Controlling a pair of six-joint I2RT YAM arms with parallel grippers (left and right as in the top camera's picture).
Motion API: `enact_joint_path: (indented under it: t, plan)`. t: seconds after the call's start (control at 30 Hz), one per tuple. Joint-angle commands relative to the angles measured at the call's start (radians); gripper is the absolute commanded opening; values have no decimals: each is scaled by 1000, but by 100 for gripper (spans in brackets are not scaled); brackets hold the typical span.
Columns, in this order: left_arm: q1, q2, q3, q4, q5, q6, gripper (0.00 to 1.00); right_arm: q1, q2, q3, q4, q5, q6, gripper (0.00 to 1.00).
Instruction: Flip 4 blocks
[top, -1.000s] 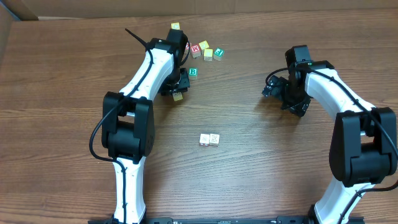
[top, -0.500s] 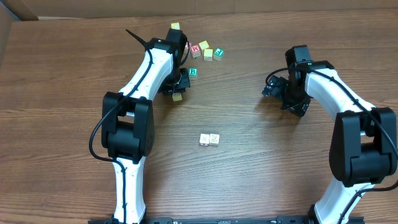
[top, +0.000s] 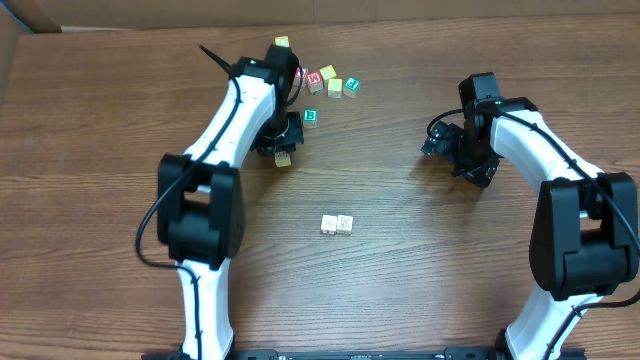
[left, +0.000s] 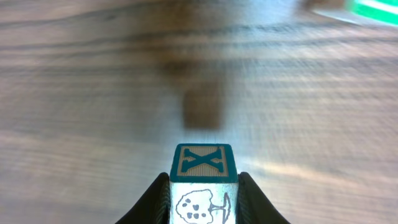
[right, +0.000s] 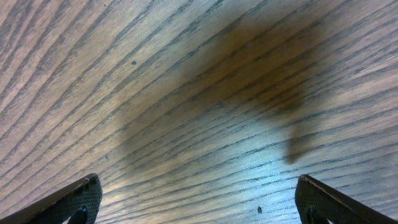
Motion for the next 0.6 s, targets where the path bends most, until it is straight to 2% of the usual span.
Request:
enact_joint_path:
  t: [0.0,0.2,0.37,0.57]
  plan:
    - [-2,-171,28,-47,13,20,22,-1,-29,10,4,5,-8,100]
    - [-27,-314,27,-161,13,20,22,-1,-29,10,4,5,-8,100]
    - [-81,-340,24,-227,7,24,24,-1,-29,10,4,5,-8,100]
    - [-154,-338,-78,-197,1,23,25,-1,-29,10,4,5,-8,100]
